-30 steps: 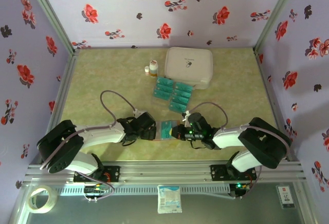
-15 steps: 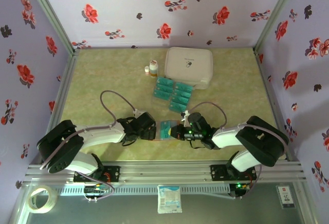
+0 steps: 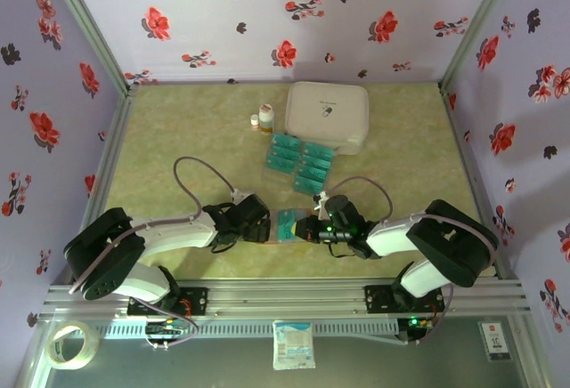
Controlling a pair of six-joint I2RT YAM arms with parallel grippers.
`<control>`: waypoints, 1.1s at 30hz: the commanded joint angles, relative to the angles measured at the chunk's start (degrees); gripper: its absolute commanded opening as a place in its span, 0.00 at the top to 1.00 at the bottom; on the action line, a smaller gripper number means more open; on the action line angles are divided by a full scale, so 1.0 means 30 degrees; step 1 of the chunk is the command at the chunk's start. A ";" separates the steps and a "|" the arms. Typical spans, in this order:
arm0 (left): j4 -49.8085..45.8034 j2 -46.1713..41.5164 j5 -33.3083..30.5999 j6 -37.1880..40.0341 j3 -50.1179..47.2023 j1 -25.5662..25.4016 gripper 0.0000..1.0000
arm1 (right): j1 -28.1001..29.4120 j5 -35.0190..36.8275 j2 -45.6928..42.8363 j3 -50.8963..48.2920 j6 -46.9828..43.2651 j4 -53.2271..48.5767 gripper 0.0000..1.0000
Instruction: Put the credit cards into the card holder
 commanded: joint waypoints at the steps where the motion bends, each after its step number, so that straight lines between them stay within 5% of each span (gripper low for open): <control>1: -0.0824 0.0214 -0.0430 -0.0192 -0.0476 -0.0080 0.00 | 0.0141 0.0102 0.0297 -0.0252 0.0093 0.0018 1.00; 13: -0.3459 -0.1584 -0.0520 0.0221 0.1536 -0.0095 0.00 | 0.0139 0.0611 0.0054 -0.0224 0.0300 0.0012 1.00; 33: -0.1683 -0.0507 -0.1378 0.1243 0.1009 -0.0413 0.00 | 0.0133 0.1266 -0.1294 -0.0248 -0.0313 0.0482 0.99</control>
